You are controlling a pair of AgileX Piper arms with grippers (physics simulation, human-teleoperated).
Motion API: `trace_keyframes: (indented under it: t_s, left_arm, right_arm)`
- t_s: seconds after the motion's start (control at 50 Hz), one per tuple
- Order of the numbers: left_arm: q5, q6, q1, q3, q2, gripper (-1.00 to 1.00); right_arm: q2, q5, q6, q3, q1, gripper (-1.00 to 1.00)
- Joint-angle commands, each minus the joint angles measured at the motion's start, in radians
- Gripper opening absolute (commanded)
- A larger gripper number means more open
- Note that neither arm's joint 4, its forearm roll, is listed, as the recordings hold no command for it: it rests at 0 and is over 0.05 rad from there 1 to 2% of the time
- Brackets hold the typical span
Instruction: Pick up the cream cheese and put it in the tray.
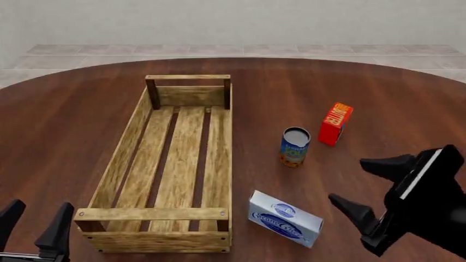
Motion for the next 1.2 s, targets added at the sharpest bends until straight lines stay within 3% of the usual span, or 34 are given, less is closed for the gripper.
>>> trace_keyframes:
  t_s: [0.02, 0.18, 0.2, 0.22, 0.6, 0.98, 1.2]
  left_arm:
    - [0.005, 0.007, -0.008, 0.0, 0.0, 1.0]
    - [0.007, 0.007, -0.006, 0.0, 0.0, 1.0]
    - [0.007, 0.008, -0.007, 0.0, 0.0, 1.0]
    - [0.007, 0.008, -0.007, 0.0, 0.0, 1.0]
    - [0.008, 0.007, -0.011, 0.0, 0.001, 1.0]
    - [0.005, 0.008, -0.015, -0.001, 0.004, 1.0]
    - [0.005, 0.013, -0.016, 0.0, 0.005, 1.0]
  right_arm:
    - [0.144, 0.081, -0.035, -0.063, 0.096, 1.0]
    - [0.251, 0.075, -0.057, -0.078, 0.07, 1.0]
    - [0.268, 0.078, -0.019, -0.095, 0.069, 1.0]
    - [0.264, 0.073, -0.045, -0.092, 0.075, 1.0]
    - [0.434, -0.039, -0.127, -0.031, 0.029, 1.0]
    - [0.512, -0.089, -0.096, 0.024, 0.086, 1.0]
    - [0.56, -0.125, -0.127, 0.033, 0.073, 1.0]
